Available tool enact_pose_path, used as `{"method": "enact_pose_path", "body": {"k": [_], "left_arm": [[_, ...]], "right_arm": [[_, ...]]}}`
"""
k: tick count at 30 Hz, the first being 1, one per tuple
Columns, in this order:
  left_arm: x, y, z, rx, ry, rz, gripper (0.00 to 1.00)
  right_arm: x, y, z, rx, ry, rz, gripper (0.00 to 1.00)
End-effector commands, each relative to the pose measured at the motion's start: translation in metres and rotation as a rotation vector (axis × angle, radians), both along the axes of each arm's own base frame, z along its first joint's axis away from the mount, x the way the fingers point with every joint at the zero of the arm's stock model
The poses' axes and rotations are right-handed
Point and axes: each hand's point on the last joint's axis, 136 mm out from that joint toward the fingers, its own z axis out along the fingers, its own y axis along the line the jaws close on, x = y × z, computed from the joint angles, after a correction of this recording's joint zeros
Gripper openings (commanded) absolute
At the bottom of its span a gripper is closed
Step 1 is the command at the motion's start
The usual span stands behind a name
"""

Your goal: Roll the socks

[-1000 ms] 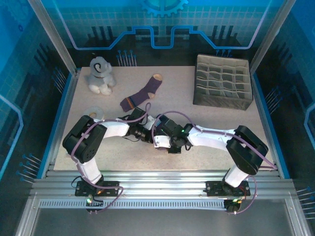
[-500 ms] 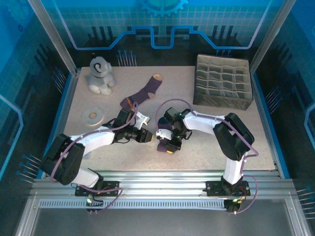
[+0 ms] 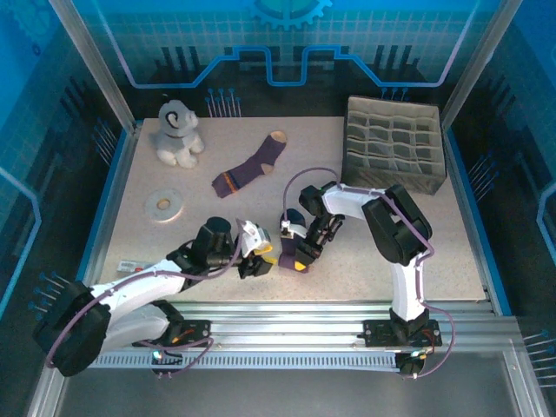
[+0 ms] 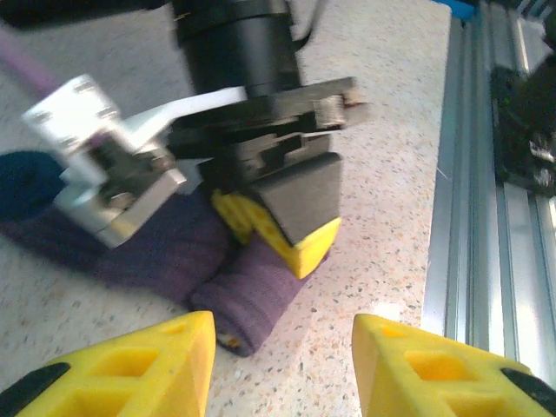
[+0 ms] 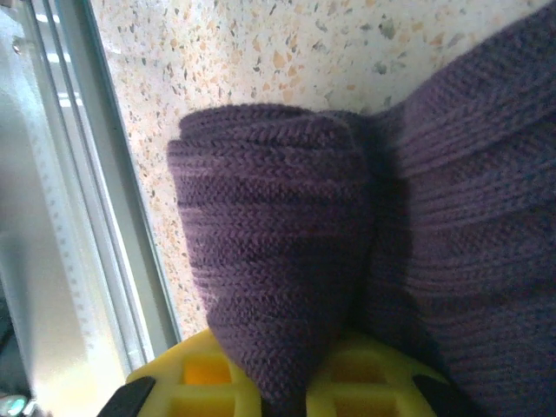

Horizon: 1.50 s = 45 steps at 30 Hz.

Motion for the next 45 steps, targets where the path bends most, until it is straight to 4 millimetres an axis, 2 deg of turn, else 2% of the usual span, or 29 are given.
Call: {"method": "enact_pose_path", "body": {"k": [1, 7, 12, 16, 24, 30, 34, 36, 38, 41, 45], "left_arm": [[0.006, -0.005, 0.0, 0.066, -0.183, -0.021, 0.45], [0.002, -0.026, -0.016, 0.188, -0.244, -0.144, 0.46], [0.003, -0.038, -0.033, 0.201, -0.23, -0.21, 0.47], [0.002, -0.043, -0.051, 0.226, -0.178, -0.249, 0.47], [0.002, -0.048, -0.073, 0.253, -0.113, -0.273, 0.49], [-0.003, -0.047, -0.089, 0.277, -0.06, -0.293, 0.41], [-0.007, -0.045, -0.098, 0.305, -0.014, -0.299, 0.26], [-0.008, -0.044, -0.102, 0.321, 0.014, -0.299, 0.14], [-0.01, -0.043, -0.105, 0.334, 0.046, -0.297, 0.02], [-0.014, -0.042, -0.108, 0.34, 0.096, -0.301, 0.0], [-0.016, -0.043, -0.107, 0.329, 0.156, -0.274, 0.0]], "right_arm": [[-0.011, -0.015, -0.01, -0.073, 0.094, -0.002, 0.0], [-0.011, -0.017, -0.011, -0.079, 0.116, -0.011, 0.0], [-0.015, -0.021, -0.011, -0.093, 0.131, -0.011, 0.0], [-0.018, -0.023, -0.011, -0.097, 0.144, -0.013, 0.0], [-0.018, -0.021, -0.008, -0.082, 0.146, -0.015, 0.0], [-0.018, -0.019, -0.006, -0.063, 0.144, -0.018, 0.0], [-0.018, -0.018, -0.004, -0.055, 0.14, -0.022, 0.02], [-0.016, -0.015, 0.0, -0.035, 0.137, -0.033, 0.08], [-0.013, -0.013, 0.004, -0.018, 0.119, -0.046, 0.2], [-0.005, -0.013, 0.011, -0.012, 0.044, -0.07, 0.35], [0.011, -0.017, 0.025, 0.022, -0.076, -0.137, 0.43]]}}
